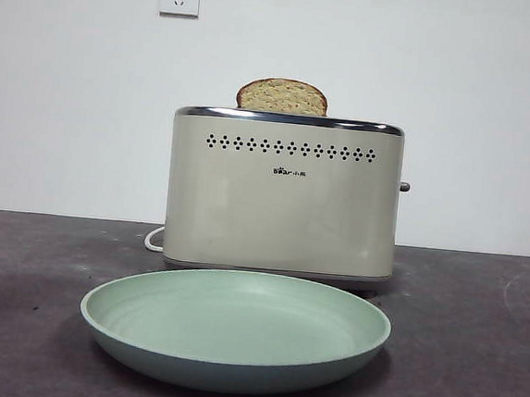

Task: Take the bread from the toaster,put the bread on the plate,put the plate on the table

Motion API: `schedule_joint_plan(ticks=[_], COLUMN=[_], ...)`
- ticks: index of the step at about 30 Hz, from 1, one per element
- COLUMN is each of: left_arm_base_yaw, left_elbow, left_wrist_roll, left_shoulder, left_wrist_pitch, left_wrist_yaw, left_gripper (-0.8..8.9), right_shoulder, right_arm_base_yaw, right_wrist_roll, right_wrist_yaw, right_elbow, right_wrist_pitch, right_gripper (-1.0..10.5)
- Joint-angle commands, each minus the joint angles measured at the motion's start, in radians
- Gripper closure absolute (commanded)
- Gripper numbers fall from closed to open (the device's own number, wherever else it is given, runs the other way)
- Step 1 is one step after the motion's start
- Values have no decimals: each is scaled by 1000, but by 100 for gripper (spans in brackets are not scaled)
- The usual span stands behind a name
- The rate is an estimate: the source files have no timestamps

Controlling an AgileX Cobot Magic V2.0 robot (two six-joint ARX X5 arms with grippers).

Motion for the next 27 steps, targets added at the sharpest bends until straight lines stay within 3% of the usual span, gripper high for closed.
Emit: schedule_joint_plan(ticks=[1, 4, 5, 6, 16, 27], left_arm_base_yaw=[2, 2, 2, 2, 2, -55], left_elbow=[2, 2, 2, 2, 2, 3], left_wrist_roll=[14, 12, 13, 13, 15, 23], left_shoulder=[-2, -2, -2, -2, 13, 223], left_wrist_pitch=[6, 6, 6, 6, 55, 349], left_wrist_yaw=[2, 2, 2, 3, 6, 84], left_gripper=[713, 324, 240, 225, 225, 225], right_shoulder=[-1, -1, -1, -1, -1, -1], right_arm_base_yaw=[2, 2, 2, 2, 2, 2], right_wrist_roll=[-8, 0, 0, 1, 0, 0], right_wrist_yaw=[-1, -1, -1, -1, -2, -2], right_elbow=[2, 2, 2, 2, 2, 2], right_wrist_pitch=[1, 1, 1, 1, 1, 1], right_gripper=[806, 423, 319, 280, 286, 286])
